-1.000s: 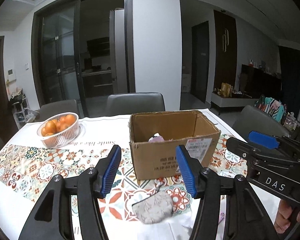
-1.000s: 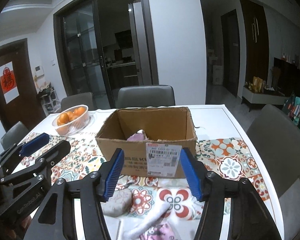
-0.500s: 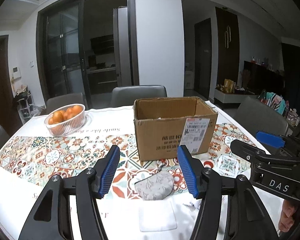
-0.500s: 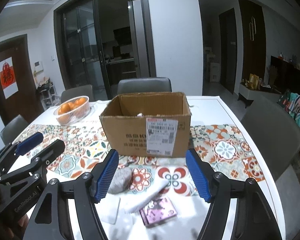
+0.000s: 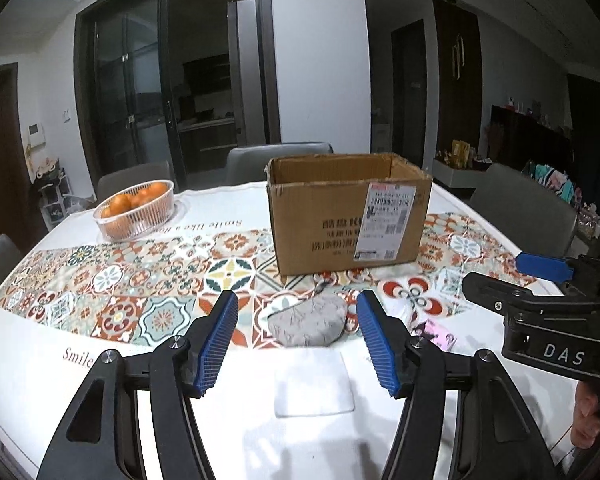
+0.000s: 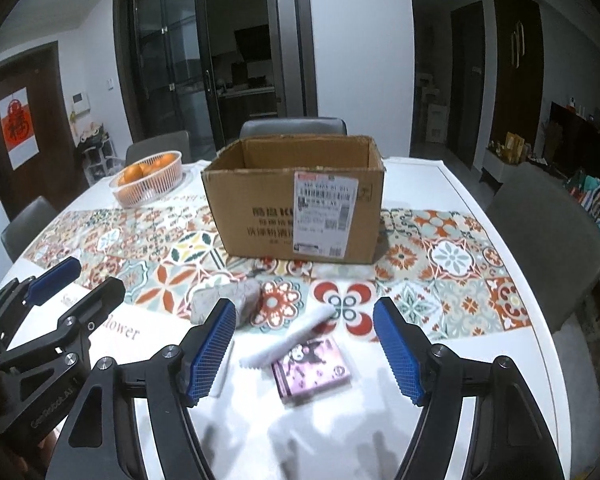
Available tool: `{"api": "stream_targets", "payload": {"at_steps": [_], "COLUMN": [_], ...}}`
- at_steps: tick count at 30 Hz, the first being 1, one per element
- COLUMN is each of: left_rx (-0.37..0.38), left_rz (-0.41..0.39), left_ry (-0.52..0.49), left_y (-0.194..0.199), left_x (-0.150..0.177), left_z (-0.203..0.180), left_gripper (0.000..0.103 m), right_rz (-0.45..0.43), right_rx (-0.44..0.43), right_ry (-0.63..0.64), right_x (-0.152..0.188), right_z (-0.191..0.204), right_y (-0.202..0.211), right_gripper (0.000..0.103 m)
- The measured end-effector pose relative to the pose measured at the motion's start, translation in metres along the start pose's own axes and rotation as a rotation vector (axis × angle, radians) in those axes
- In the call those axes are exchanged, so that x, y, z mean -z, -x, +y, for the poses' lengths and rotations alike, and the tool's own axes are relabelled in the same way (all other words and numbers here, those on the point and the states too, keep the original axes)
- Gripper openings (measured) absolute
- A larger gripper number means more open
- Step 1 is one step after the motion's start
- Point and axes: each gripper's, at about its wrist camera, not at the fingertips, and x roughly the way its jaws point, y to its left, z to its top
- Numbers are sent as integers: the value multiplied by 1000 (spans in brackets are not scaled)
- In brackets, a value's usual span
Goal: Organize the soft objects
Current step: 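Withdraw both open tools from the box toward the remaining items, then grasp the Kuromi tissue packet with the right tool while the left tool grasps the white cloth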
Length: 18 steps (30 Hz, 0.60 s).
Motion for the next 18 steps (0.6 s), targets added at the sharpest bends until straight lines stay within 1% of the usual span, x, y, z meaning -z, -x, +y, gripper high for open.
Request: {"api": "stream_targets", "payload": {"at_steps": [5,10,18], "left_rx": [12,19,30], "left_rz": [44,81,147], "left_ry": [1,-15,-8], "left_y": [-4,-11,-33], "left_x": [17,33,48], "left_z": [-3,-7,-12], "left_gripper": [62,62,62], "right_rz": [31,72,116], "right_rx": [-7,-12,-8], "right_ry": [17,55,90], "right_x": [16,28,41], "right_z": [2,4,2], "right_y": [-5,-14,-32], "right_gripper": [81,81,81]}}
